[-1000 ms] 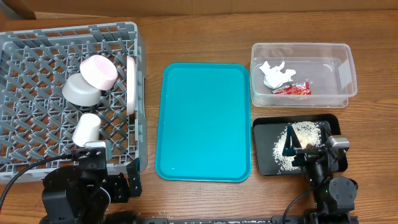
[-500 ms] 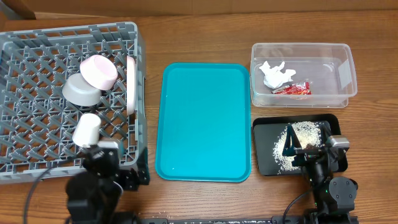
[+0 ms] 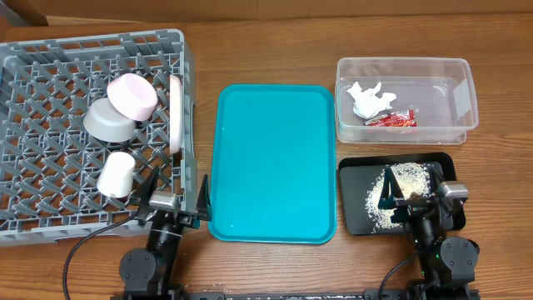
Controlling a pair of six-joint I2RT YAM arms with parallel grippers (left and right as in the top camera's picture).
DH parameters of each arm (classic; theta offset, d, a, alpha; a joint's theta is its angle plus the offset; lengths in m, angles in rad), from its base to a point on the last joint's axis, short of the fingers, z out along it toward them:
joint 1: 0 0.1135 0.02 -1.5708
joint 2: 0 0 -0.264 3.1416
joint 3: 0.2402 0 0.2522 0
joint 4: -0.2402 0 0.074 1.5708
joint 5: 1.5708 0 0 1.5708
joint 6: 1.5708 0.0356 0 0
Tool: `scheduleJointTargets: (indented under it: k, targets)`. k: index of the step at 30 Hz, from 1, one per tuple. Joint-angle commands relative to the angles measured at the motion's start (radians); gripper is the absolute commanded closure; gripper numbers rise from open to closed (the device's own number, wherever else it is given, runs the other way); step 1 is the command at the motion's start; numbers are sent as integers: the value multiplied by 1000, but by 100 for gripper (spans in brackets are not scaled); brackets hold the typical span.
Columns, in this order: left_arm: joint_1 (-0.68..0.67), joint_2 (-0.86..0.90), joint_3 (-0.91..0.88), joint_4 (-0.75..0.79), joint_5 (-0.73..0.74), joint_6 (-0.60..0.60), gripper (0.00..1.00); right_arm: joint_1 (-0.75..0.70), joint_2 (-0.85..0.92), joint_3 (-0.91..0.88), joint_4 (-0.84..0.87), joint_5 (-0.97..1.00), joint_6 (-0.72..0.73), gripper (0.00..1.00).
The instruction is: Sort waste into correct bins and load items into the dishwasher
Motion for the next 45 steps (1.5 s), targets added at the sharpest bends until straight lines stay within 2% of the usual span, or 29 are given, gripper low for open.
scheduleJointTargets:
  k: [1, 5, 45]
  targets:
    - [-6, -12, -10, -77, 1, 24, 0, -3, -3, -8, 6, 9, -3, 0]
    - [-6, -5, -9, -114, -6, 24, 0, -3, -3, -8, 6, 9, -3, 0]
    - [-6, -4, -9, -113, -6, 24, 0, -3, -3, -8, 6, 9, -3, 0]
